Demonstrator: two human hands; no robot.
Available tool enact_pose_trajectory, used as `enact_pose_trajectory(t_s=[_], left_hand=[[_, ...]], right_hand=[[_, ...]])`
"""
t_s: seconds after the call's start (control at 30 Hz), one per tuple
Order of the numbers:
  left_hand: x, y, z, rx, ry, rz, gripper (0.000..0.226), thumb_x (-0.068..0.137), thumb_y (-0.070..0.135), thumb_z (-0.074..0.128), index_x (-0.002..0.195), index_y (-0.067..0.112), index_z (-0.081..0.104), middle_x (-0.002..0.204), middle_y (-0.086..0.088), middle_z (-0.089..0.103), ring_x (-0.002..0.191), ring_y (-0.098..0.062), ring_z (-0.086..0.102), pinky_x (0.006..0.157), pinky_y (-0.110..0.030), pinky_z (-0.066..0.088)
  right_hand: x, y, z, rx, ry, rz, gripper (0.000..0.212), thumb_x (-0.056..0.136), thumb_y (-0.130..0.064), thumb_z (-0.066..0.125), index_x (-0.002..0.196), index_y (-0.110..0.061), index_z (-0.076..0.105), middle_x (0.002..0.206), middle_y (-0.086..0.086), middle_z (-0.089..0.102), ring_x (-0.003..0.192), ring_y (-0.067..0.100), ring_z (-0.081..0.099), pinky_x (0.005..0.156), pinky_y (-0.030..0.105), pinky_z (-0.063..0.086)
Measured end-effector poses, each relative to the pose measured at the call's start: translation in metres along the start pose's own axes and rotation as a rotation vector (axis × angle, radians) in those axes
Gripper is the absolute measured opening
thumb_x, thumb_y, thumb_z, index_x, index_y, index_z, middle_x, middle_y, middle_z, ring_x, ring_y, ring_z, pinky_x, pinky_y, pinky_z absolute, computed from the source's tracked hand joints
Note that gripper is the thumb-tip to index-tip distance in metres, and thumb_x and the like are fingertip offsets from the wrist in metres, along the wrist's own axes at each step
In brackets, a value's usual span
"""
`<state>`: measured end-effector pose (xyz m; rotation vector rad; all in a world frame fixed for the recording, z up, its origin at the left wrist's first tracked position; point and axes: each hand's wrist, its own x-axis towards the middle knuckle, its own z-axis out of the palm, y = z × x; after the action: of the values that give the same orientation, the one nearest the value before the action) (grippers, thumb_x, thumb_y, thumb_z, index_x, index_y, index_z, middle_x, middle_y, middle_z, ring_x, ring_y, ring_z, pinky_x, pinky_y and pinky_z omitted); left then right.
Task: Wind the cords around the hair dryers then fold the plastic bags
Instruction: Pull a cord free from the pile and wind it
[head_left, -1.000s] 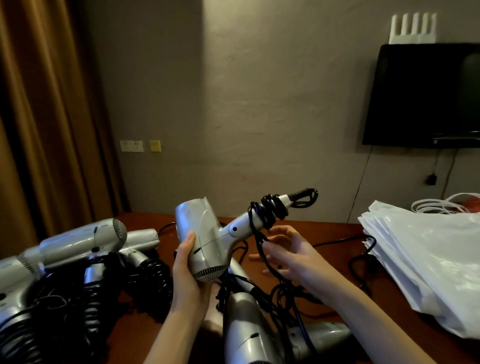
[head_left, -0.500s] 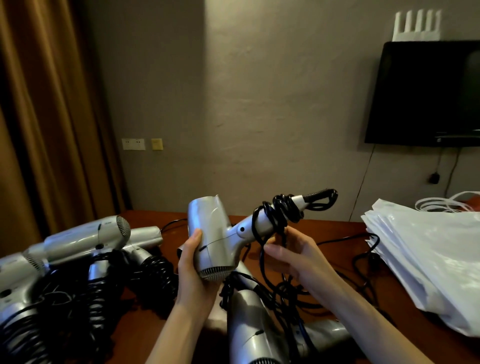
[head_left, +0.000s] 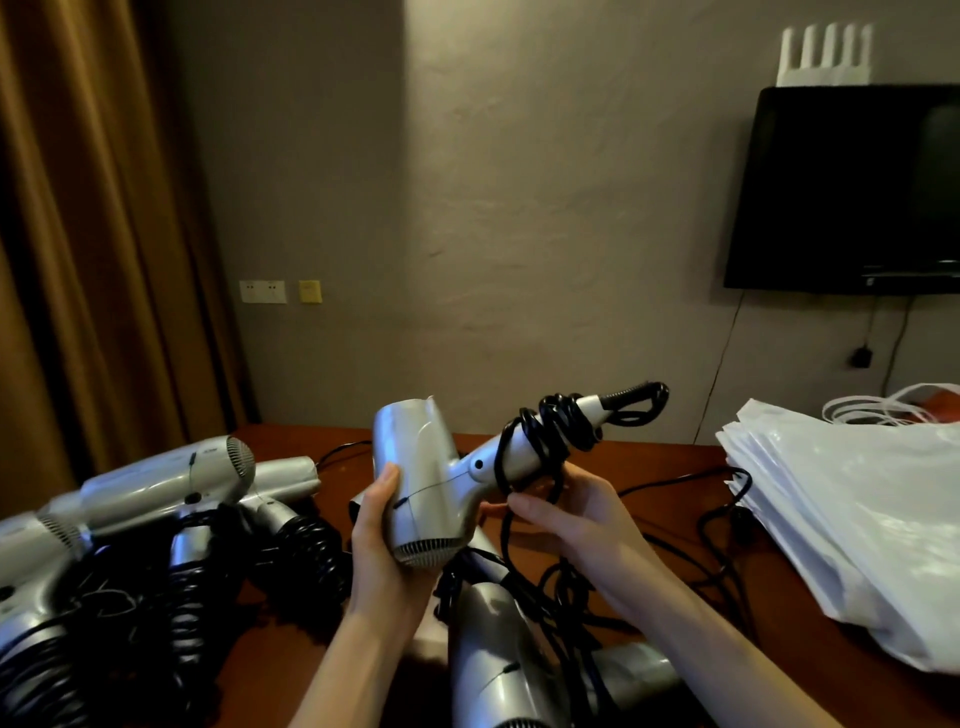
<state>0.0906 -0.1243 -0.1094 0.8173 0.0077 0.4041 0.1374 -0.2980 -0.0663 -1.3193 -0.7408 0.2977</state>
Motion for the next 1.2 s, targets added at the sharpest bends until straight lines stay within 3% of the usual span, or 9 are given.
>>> enact_pose_trajectory(t_s=[0.17, 0.33, 0.53, 0.7, 0.77, 0.83, 0.93, 1.1, 1.2], left_hand=[[-0.001, 0.001, 0.003, -0.031, -0.032, -0.002, 0.103, 0.045, 0.058, 0.086, 0.124, -0.003, 0.06, 0.1, -0.025, 0.062, 0.077, -0.031, 0.062, 0.068, -0.035, 0.051], [-0.004, 0.002, 0.007, -0.05, -0.031, -0.036, 0.098, 0.035, 0.054, 0.09, 0.112, 0.0, 0.062, 0.087, -0.018, 0.065, 0.067, -0.027, 0.065, 0.058, -0.03, 0.055], [-0.005, 0.007, -0.002, -0.023, -0.091, -0.137, 0.108, 0.051, 0.056, 0.084, 0.131, -0.009, 0.051, 0.095, -0.025, 0.055, 0.077, -0.035, 0.057, 0.068, -0.037, 0.048], [-0.007, 0.011, -0.001, 0.056, -0.186, -0.147, 0.098, 0.052, 0.058, 0.081, 0.118, -0.011, 0.059, 0.085, -0.027, 0.059, 0.065, -0.036, 0.06, 0.061, -0.037, 0.046], [-0.009, 0.014, 0.001, 0.095, -0.209, -0.138, 0.089, 0.049, 0.057, 0.082, 0.106, -0.009, 0.065, 0.078, -0.029, 0.06, 0.059, -0.036, 0.061, 0.056, -0.035, 0.048], [-0.01, 0.016, 0.002, 0.157, -0.208, -0.13, 0.087, 0.044, 0.059, 0.083, 0.099, -0.007, 0.07, 0.074, -0.029, 0.061, 0.056, -0.035, 0.061, 0.052, -0.033, 0.049], [-0.013, 0.014, 0.006, 0.24, -0.215, -0.159, 0.087, 0.041, 0.062, 0.082, 0.097, -0.005, 0.074, 0.079, -0.035, 0.064, 0.063, -0.038, 0.061, 0.06, -0.037, 0.046], [-0.015, 0.011, 0.006, 0.208, -0.168, -0.169, 0.103, 0.049, 0.059, 0.082, 0.119, -0.014, 0.059, 0.097, -0.041, 0.059, 0.093, -0.053, 0.051, 0.079, -0.049, 0.04], [-0.014, 0.012, 0.005, 0.123, -0.151, -0.147, 0.106, 0.048, 0.058, 0.084, 0.122, -0.013, 0.057, 0.094, -0.033, 0.059, 0.084, -0.047, 0.056, 0.075, -0.046, 0.046]], right_hand=[[-0.003, -0.008, -0.001, 0.077, -0.046, 0.004, 0.023, 0.075, -0.011, 0.069, 0.097, -0.013, 0.07, 0.094, 0.009, 0.073, 0.093, 0.024, 0.07, 0.085, 0.038, 0.056], [-0.003, -0.008, -0.008, 0.112, -0.167, 0.058, 0.014, 0.076, -0.014, 0.07, 0.068, -0.025, 0.066, 0.056, -0.006, 0.04, 0.049, 0.007, 0.04, 0.05, 0.019, 0.04], [0.002, -0.012, -0.064, 0.282, -0.423, 0.323, 0.028, 0.066, -0.04, 0.082, 0.082, -0.021, 0.07, 0.072, -0.005, 0.045, 0.063, 0.007, 0.042, 0.062, 0.023, 0.035], [0.023, -0.004, -0.1, -0.499, -0.186, 0.384, 0.049, 0.057, -0.053, 0.083, 0.092, -0.022, 0.067, 0.082, -0.007, 0.064, 0.068, 0.006, 0.056, 0.077, 0.032, 0.053], [0.04, -0.021, -0.101, -0.651, -0.299, 0.233, 0.011, 0.082, -0.027, 0.07, 0.092, -0.024, 0.068, 0.081, -0.008, 0.065, 0.067, 0.006, 0.054, 0.066, 0.028, 0.045], [0.052, -0.041, -0.095, -0.791, -0.363, 0.197, 0.014, 0.083, -0.016, 0.068, 0.079, -0.03, 0.068, 0.075, -0.008, 0.065, 0.068, 0.008, 0.056, 0.067, 0.029, 0.043], [0.056, -0.063, -0.086, -0.904, -0.574, 0.329, 0.01, 0.07, -0.03, 0.072, 0.071, -0.025, 0.064, 0.074, -0.004, 0.06, 0.07, 0.01, 0.053, 0.069, 0.026, 0.041], [0.05, -0.066, -0.093, -0.793, -0.733, 0.469, 0.053, 0.08, -0.021, 0.064, 0.128, 0.0, 0.056, 0.128, 0.021, 0.059, 0.111, 0.032, 0.055, 0.099, 0.049, 0.038], [0.039, -0.062, -0.095, -0.651, -0.638, 0.476, 0.028, 0.081, -0.014, 0.06, 0.107, -0.005, 0.066, 0.099, 0.017, 0.064, 0.091, 0.027, 0.051, 0.08, 0.041, 0.037]])
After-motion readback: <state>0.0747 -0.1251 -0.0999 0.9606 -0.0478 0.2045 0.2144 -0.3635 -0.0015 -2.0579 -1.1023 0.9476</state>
